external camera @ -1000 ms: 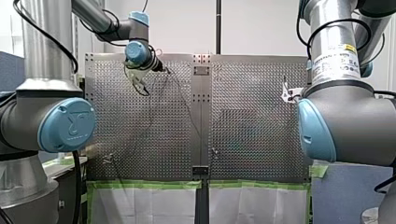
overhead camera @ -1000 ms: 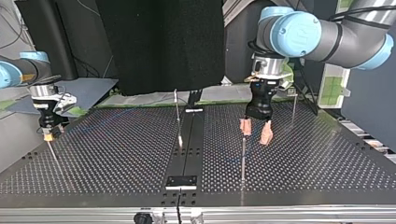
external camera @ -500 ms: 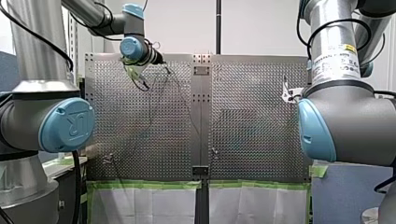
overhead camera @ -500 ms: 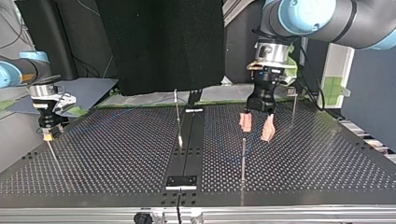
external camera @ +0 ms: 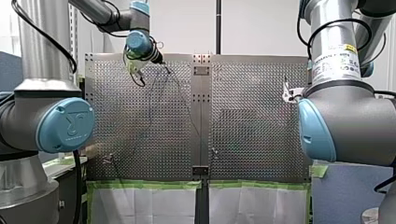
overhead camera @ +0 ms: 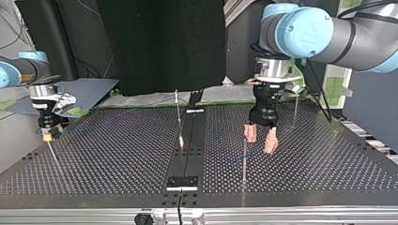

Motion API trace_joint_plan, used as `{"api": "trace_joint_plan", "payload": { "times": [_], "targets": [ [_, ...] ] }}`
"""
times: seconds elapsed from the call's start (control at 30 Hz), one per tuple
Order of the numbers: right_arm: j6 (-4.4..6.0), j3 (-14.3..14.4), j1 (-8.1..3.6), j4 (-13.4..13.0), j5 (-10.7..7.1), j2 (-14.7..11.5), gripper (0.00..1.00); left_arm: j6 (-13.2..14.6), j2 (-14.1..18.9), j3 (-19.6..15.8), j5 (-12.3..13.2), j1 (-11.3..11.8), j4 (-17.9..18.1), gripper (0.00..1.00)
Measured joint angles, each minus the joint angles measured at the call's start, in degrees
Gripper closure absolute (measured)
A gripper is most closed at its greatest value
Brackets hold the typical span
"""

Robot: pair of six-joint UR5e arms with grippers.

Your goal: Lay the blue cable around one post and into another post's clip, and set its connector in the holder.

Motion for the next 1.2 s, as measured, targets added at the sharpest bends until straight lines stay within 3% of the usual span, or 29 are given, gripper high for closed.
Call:
{"api": "trace_joint_plan", "payload": {
  "times": [0.27, 0.67, 1.2],
  "targets": [
    [0.0, 0.01, 0.05, -0.02, 0.01, 0.02, 0.0, 4.46, -2.3, 4.46, -3.11, -1.35, -4.43, 0.02],
    [0.0, 0.01, 0.33, 0.04, 0.18, 0.03, 0.0, 11.51, -2.42, 11.44, -4.44, -3.25, -11.49, 0.02],
    [0.0, -0.01, 0.35, 0.02, 0.69, 0.02, 0.0, 20.47, -2.6, 12.57, -4.44, -4.77, -20.45, 0.02]
  ]
}}
